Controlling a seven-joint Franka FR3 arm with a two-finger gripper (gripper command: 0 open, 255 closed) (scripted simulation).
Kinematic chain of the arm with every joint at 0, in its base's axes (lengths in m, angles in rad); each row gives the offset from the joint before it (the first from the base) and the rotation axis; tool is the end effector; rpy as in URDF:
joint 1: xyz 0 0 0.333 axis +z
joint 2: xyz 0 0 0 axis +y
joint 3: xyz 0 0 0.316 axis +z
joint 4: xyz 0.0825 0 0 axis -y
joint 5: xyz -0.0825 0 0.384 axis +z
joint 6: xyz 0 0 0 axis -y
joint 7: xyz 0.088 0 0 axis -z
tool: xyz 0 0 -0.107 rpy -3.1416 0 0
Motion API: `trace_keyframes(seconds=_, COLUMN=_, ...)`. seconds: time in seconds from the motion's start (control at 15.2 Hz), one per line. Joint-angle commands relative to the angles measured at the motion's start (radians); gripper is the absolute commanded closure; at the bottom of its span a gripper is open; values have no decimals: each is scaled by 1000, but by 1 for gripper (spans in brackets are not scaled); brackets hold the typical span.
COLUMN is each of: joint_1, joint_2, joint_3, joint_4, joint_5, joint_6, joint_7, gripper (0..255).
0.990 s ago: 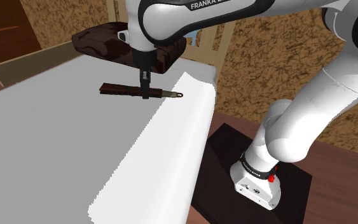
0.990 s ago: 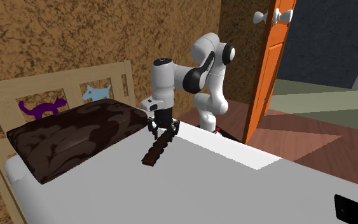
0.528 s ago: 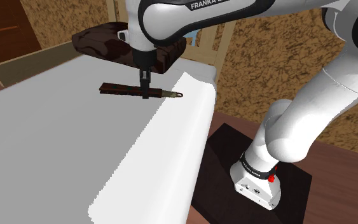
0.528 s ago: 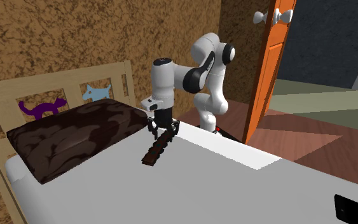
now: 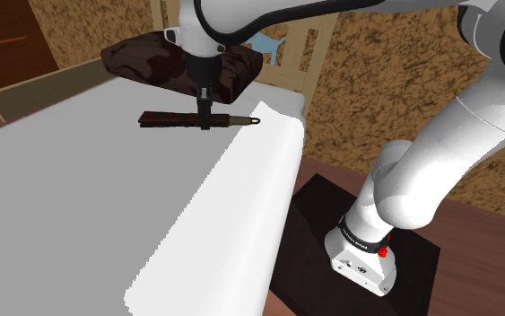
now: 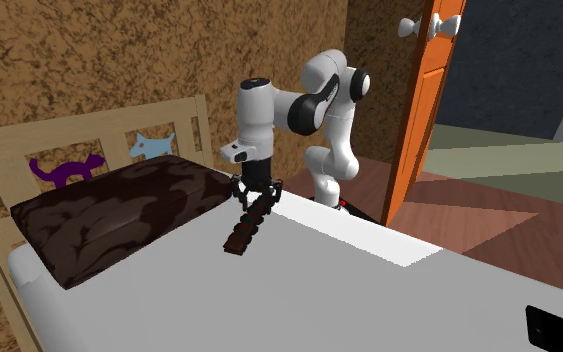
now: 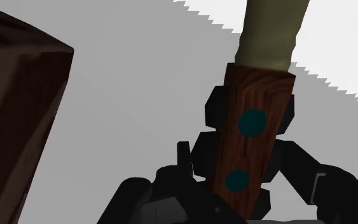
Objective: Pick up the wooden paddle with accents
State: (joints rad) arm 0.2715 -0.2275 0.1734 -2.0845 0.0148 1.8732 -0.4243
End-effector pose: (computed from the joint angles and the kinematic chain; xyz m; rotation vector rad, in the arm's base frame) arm 0.4406 0.2171 0.5228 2.8326 1.3004 0.0206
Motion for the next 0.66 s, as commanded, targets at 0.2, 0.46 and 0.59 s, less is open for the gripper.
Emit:
trace_keyframes(seconds=0.2, joint_1=-1, joint_2=-1, joint_3=-2, joint_4=68, joint_5=0, joint_6=-69, joint_7=-1, gripper=255)
trace_keyframes(seconds=0.46, joint_1=-2, joint_2=0, joint_3=-2, joint_4=123, joint_5=-1, joint_6=-123, joint_7=-2, gripper=255)
trace_keyframes(seconds=0.59, joint_1=-2, joint_2=0, joint_3=-2, joint_4=125, joint_5=-1, joint_6=-125, joint_7=-2, gripper=255)
